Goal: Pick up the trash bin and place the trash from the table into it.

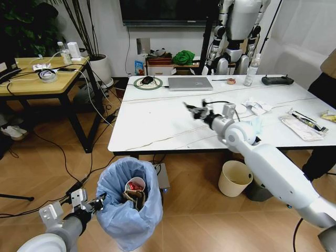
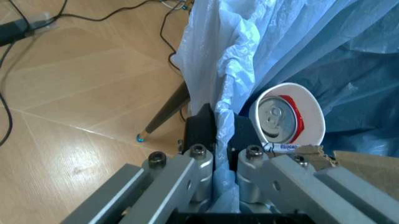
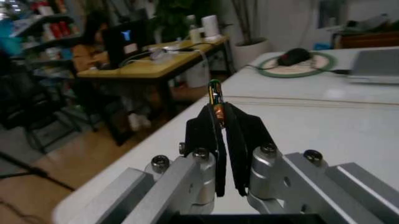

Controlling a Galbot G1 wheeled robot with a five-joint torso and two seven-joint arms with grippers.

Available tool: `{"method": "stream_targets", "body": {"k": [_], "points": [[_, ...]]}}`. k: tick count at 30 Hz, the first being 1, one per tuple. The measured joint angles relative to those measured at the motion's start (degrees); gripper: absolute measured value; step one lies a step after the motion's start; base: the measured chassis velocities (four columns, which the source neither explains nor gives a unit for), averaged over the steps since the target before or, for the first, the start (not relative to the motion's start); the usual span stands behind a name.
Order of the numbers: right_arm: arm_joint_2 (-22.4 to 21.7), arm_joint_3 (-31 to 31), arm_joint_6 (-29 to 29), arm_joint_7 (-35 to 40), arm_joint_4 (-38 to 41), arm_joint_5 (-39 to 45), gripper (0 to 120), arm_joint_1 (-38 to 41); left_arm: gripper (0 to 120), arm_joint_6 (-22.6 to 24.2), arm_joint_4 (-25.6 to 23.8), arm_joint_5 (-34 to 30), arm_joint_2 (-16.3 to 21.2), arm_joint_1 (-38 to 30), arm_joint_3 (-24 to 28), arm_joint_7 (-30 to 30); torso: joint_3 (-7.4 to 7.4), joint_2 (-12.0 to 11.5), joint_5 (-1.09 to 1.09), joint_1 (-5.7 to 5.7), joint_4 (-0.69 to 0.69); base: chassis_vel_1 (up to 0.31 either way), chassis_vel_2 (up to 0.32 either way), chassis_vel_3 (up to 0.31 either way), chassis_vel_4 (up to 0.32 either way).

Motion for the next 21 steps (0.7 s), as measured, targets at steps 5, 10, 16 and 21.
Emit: {"method": "stream_targets", "body": {"k": [5, 10, 16, 21], "points": [[-0.4, -8.7, 1.6, -0.4, 9.0, 1.5, 5, -1.0, 0, 0.0, -0.1, 0.0, 0.0, 0.1, 0.0, 0.0, 0.0, 0.0, -0.02, 0.0, -0.01, 0.0, 0.0, 0.0, 0.0], [-0.3, -15.3, 2.5, -0.8, 12.3, 0.0, 5, -2.2, 0, 0.1, -0.4, 0.0, 0.0, 0.2, -0.3, -0.1, 0.0, 0.0, -0.02, -0.01, -0.01, 0.0, 0.0, 0.0, 0.0], [0.5, -19.2, 3.1, -1.0, 13.3, -1.6, 4, -3.1, 0, 0.1, -0.7, -0.1, 0.1, 0.0, -0.5, -0.1, 0.0, 0.0, -0.01, -0.01, -0.02, 0.0, 0.0, 0.0, 0.0], [0.9, -20.2, 3.2, -1.0, 13.3, -2.6, 3, -3.3, 0, 0.2, -0.7, -0.1, 0.0, -0.1, -0.5, -0.2, -0.01, 0.0, -0.02, -0.01, -0.02, 0.0, 0.0, 0.0, 0.0]]}}
